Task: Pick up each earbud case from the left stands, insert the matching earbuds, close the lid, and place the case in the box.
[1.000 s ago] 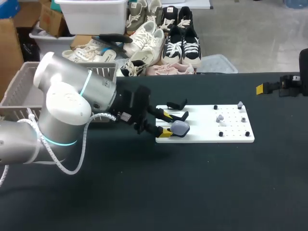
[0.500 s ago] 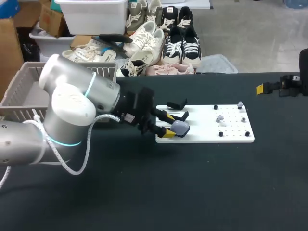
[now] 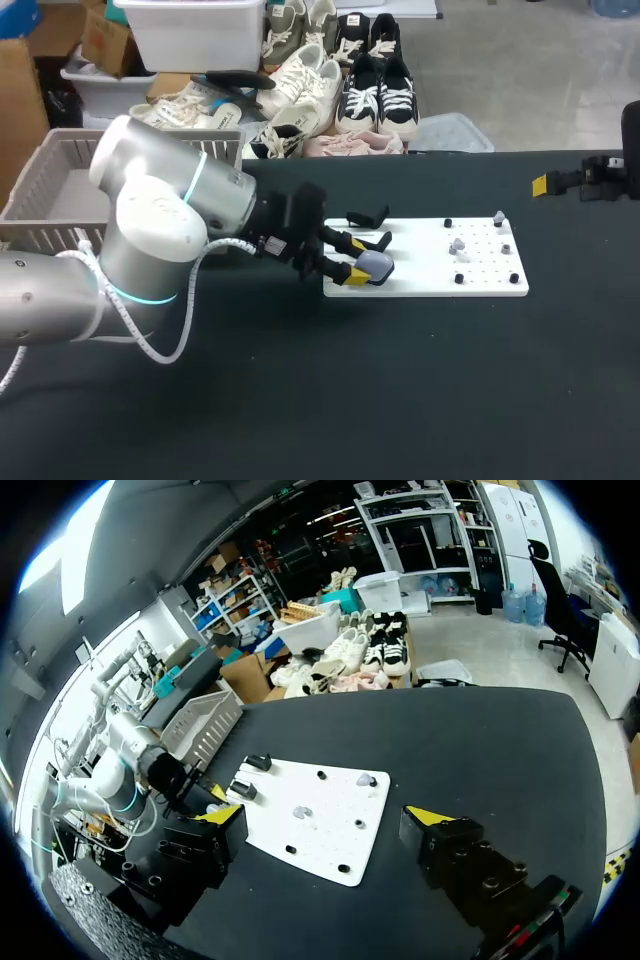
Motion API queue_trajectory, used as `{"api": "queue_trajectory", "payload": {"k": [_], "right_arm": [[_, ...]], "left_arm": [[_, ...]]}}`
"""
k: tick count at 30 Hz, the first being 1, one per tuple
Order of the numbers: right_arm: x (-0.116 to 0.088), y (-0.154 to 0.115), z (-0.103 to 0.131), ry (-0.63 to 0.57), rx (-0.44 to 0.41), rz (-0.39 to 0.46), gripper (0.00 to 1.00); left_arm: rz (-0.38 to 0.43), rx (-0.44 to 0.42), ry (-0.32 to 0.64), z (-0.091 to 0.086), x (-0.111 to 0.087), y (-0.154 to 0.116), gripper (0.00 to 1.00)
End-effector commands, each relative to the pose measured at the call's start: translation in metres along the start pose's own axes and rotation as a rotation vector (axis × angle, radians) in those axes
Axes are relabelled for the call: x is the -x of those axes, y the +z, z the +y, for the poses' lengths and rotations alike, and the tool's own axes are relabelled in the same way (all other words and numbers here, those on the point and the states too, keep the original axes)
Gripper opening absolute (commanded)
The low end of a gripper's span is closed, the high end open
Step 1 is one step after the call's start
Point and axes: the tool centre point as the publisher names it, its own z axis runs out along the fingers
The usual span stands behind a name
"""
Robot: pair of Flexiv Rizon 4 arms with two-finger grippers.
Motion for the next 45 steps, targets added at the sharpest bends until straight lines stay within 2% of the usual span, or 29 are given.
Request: {"api": "queue_trajectory", "payload": {"k": [1, 20, 23, 27, 28, 29, 30, 38, 45], "right_arm": [[0.001, 0.000, -0.001, -0.001, 0.003, 0.002, 1.00], [0.001, 0.000, -0.001, -0.001, 0.003, 0.002, 1.00], [0.001, 0.000, -0.001, -0.001, 0.003, 0.002, 1.00], [0.001, 0.000, -0.001, -0.001, 0.003, 0.002, 1.00], [0.001, 0.000, -0.001, -0.001, 0.003, 0.002, 1.00], [0.001, 0.000, -0.001, -0.001, 0.003, 0.002, 1.00], [0.001, 0.000, -0.001, -0.001, 0.003, 0.002, 1.00], [0.001, 0.000, -0.001, -0.001, 0.003, 0.002, 1.00], [0.001, 0.000, -0.001, -0.001, 0.003, 0.002, 1.00]], "left_arm": [[0.001, -0.005, 0.000, 0.003, -0.001, 0.002, 0.51], [-0.004, -0.007, 0.001, -0.001, 0.001, 0.008, 0.42], [-0.003, -0.005, 0.002, -0.001, 0.000, 0.009, 0.33], [-0.003, 0.002, 0.000, -0.002, 0.000, 0.009, 0.27], [-0.003, 0.004, 0.000, -0.001, -0.001, 0.009, 0.21], [-0.004, 0.006, -0.001, -0.001, -0.001, 0.009, 0.07], [-0.005, 0.008, -0.002, -0.001, -0.002, 0.009, 0.00], [-0.026, 0.016, -0.007, -0.004, 0.000, -0.001, 0.00], [-0.097, 0.019, 0.006, -0.014, 0.022, -0.022, 0.00]]}}
